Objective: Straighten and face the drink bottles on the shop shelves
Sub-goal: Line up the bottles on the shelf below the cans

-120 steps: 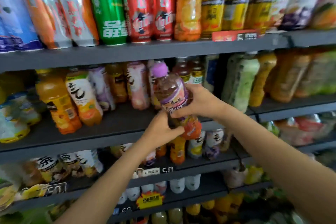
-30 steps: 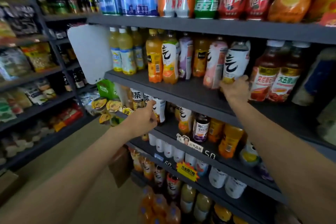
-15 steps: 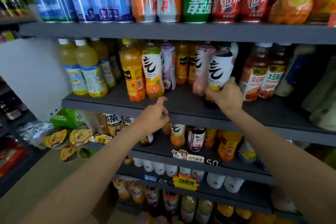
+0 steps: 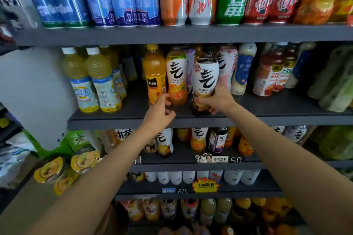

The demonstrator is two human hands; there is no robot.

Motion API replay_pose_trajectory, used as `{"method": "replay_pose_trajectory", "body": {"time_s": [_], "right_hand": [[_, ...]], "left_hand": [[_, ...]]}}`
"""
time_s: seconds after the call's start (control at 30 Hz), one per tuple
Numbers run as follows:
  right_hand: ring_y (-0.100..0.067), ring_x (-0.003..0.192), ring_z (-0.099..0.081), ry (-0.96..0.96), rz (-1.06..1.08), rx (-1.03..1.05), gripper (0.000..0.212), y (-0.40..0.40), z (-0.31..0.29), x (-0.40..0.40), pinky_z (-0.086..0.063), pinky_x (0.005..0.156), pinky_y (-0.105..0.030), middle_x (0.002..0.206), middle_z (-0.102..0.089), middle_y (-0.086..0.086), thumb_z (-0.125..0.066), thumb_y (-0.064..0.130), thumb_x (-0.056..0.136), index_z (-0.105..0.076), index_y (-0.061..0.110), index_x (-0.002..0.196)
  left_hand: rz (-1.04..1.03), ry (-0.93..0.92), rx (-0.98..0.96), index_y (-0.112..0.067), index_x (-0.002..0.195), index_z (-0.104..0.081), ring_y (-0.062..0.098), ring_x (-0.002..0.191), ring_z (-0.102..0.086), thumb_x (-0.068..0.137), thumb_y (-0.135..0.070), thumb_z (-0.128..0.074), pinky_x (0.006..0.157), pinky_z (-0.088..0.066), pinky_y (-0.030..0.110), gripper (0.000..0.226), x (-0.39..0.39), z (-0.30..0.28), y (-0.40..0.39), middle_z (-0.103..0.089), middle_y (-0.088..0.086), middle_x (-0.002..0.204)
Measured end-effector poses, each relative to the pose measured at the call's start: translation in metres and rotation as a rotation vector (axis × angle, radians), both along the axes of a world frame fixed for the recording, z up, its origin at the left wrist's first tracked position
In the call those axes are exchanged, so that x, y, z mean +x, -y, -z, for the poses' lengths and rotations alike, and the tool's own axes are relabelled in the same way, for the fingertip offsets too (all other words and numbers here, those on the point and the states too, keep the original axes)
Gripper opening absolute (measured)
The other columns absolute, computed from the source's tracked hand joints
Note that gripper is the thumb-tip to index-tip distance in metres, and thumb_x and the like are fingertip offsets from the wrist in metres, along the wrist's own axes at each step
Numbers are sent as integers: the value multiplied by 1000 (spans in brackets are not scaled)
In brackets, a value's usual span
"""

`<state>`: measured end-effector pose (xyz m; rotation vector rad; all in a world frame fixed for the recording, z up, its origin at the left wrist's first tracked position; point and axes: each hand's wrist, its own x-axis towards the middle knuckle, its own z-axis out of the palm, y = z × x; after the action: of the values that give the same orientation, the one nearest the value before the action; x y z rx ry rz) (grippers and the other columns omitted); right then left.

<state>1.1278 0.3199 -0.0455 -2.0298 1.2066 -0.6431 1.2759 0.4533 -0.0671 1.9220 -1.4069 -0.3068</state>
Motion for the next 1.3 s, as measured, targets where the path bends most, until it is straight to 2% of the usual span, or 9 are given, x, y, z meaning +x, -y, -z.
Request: {"method": "replay_pose_trajectory", "body": {"time_s": [0.13,0.3,0.4,0.47,0.6,0.73,0.87,0.97,1.3], "right_hand": [[-22,88,-61,21,11,-70,55,-4,1,4,-47,45,-15,113,-62,-6,-75,26,77,-52,10,124],[-15,77,-55,-9,-2,-63,59,4,4,12,-42,38,-8,102,-61,-4,-75,32,75,-50,9,123],[-11,65,-55,25,-45,-72,66,5,8,23,-41,36,-10,103,-65,-7,-76,33,73,-46,8,125],[-17,76,-61,25,-73,-106,70,5,8,29,-46,43,-14,110,-65,-9,-76,35,72,-43,9,128],[-13,62,-59,38,-156,-22,70,1,4,29,-47,41,-18,104,-63,-9,-74,26,76,-36,12,134],[-13,68,-60,-36,-309,184,46,8,-6,5,-56,55,-23,99,-59,-3,-71,14,81,-44,19,118],[-20,71,-62,118,33,70,47,46,-14,-25,-56,51,-26,112,-58,-10,-67,14,85,-46,4,126],[-33,89,-63,78,315,-128,48,72,-11,-30,-55,72,-42,111,-62,-15,-71,28,81,-51,1,116],[-39,121,-48,47,440,-83,84,84,-18,8,-42,93,-46,133,-47,-22,-70,37,80,-23,1,140]], "left_hand": [[53,0,-108,-15,141,-33,19,124,-46,91,-15,-56,102,-40,33,55,-5,-7,19,-44,4,137],[60,-120,-190,-14,138,-37,16,111,-55,89,-18,-60,92,-44,25,54,-3,-20,28,-47,3,136],[52,-125,-237,-12,132,-43,11,98,-58,87,-19,-64,81,-44,18,50,-3,-26,31,-52,1,130],[66,-115,-214,-13,129,-45,9,97,-57,85,-20,-66,81,-44,18,49,-3,-27,35,-55,0,127],[69,-73,-147,-12,132,-43,18,116,-55,83,-28,-68,93,-46,29,57,-6,-23,48,-55,4,130],[-7,-34,-141,-12,132,-43,23,122,-51,79,-33,-72,93,-43,32,64,-19,-19,65,-55,5,133],[-66,-4,-117,-13,130,-45,22,120,-52,79,-36,-72,87,-41,28,62,-25,-18,78,-56,3,131],[-69,7,-122,-13,131,-42,19,122,-50,79,-37,-71,88,-40,26,64,-26,-19,82,-53,1,133],[-48,-3,-95,-15,136,-38,16,126,-47,78,-36,-73,97,-40,29,71,-19,-19,74,-50,0,138]]}}
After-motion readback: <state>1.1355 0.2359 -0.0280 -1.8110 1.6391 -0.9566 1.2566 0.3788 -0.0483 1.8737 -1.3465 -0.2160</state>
